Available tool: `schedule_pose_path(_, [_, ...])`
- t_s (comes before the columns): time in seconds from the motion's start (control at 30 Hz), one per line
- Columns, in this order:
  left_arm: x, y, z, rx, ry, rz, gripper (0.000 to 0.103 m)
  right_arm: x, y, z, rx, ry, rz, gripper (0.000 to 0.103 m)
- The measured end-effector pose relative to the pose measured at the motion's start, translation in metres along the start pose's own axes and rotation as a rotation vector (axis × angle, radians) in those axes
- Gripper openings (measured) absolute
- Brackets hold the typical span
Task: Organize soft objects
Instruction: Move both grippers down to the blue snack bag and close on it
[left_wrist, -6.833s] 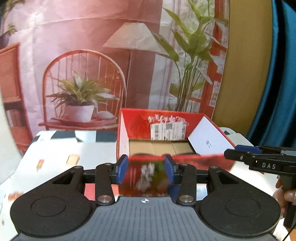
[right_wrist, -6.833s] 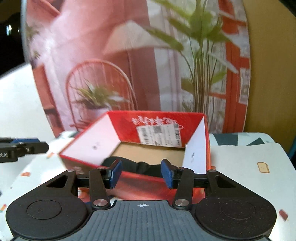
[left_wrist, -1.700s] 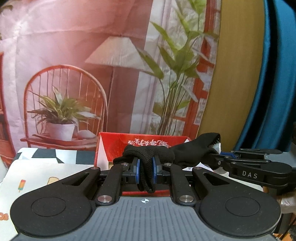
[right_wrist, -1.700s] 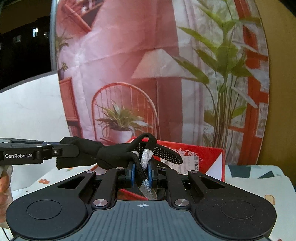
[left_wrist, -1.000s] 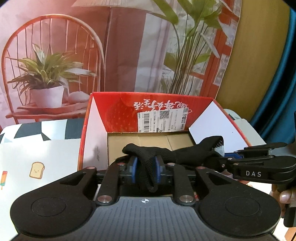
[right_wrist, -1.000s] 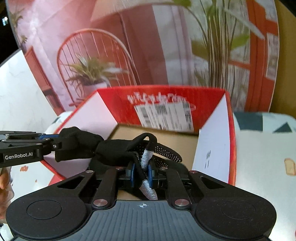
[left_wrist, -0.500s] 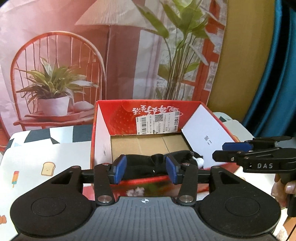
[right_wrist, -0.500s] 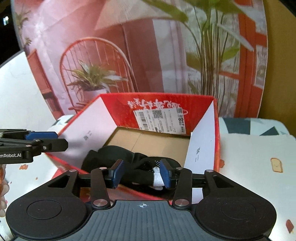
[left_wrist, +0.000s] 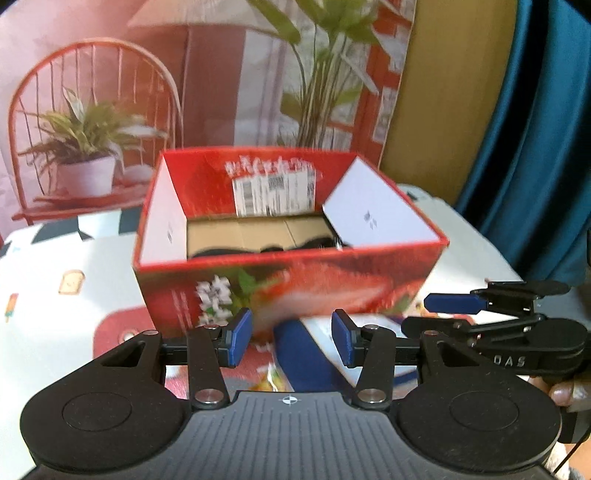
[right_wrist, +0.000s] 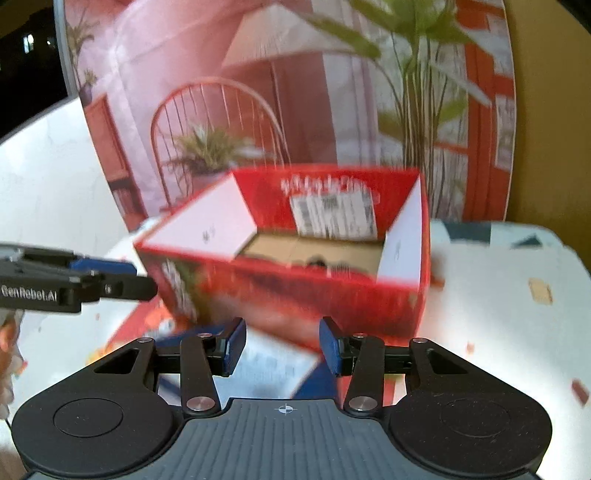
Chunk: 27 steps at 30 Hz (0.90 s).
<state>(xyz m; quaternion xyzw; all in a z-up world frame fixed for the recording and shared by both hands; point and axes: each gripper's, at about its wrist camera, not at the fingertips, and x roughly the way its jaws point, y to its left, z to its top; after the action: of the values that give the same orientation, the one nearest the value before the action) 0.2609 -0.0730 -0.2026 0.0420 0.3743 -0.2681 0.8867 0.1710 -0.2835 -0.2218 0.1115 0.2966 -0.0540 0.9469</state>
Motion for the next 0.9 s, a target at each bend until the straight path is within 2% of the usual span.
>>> schedule_pose_path(0.17, [0.02,0.003,-0.008,-0.015,0.079,-0.022,0.05,0.01,-0.004,-0.023,0.026,0.073,-0.01,0.05])
schedule_pose_path(0.5, [0.058,0.012,-0.015,-0.004,0.209,-0.108,0.049,0.028,-0.013,-0.028,0.04,0.171,0.057,0.052])
schedule_pose_path(0.9, [0.088,0.022,-0.011,0.023,0.274,-0.178,0.051,0.054,-0.03,-0.022,0.097,0.258,0.122,0.056])
